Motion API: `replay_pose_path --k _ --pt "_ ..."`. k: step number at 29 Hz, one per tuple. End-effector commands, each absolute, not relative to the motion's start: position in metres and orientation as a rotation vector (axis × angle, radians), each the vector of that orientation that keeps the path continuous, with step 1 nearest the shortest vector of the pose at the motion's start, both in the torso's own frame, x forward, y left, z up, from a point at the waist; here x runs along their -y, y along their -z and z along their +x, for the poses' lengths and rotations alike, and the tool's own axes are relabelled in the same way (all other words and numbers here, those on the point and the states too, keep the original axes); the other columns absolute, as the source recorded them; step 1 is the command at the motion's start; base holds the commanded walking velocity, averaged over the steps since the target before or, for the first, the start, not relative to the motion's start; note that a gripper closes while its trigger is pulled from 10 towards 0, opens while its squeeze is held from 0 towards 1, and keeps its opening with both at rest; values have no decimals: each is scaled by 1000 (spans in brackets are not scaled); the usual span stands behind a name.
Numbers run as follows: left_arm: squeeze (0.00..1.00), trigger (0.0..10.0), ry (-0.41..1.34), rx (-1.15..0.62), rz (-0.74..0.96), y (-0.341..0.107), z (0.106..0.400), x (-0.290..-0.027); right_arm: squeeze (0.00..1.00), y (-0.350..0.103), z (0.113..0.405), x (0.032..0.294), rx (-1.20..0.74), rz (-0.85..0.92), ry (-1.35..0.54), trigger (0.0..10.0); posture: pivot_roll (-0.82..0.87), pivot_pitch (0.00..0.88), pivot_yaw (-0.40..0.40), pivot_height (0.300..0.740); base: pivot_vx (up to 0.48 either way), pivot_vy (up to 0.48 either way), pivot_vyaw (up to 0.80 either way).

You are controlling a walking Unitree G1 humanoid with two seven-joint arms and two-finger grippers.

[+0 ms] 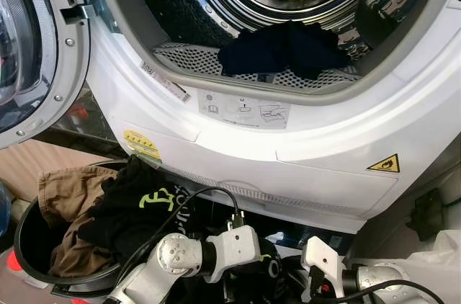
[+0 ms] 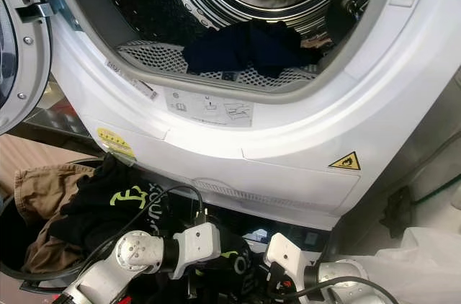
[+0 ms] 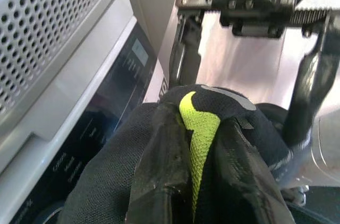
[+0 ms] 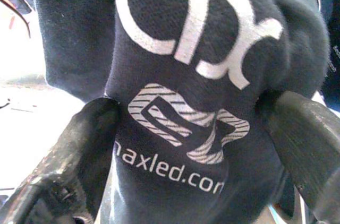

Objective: Clothes washing

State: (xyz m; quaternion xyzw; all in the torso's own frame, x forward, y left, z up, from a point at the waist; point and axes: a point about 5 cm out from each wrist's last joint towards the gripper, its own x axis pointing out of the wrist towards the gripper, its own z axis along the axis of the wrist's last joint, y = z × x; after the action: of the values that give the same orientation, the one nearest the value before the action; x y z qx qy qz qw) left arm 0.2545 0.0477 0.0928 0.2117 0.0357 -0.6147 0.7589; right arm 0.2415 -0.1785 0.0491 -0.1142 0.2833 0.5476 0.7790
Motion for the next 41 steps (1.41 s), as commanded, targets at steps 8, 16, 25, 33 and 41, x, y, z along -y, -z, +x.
replay_pose_path --k 8,16,25,33,41 --pt "0 0 1287 62 368 -112 259 -35 0 -49 229 161 -614 -170 -1270 10000 -23 78 29 740 0 0 0" --pt "0 0 1362 30 301 -109 248 -31 0 -43 233 143 -590 -108 -1215 10000 -21 78 31 740 0 0 0" --pt "0 0 1369 44 258 -115 247 -26 0 -41 233 117 -583 35 -1182 10000 -18 79 27 740 0 0 0" --pt "0 0 1359 53 247 -116 247 -25 0 -40 226 104 -580 73 -1218 0 -14 81 24 740 0 0 0" --pt "0 0 1353 68 224 -121 247 -24 0 -37 223 105 -603 13 -1241 0 -13 82 22 740 0 0 0"
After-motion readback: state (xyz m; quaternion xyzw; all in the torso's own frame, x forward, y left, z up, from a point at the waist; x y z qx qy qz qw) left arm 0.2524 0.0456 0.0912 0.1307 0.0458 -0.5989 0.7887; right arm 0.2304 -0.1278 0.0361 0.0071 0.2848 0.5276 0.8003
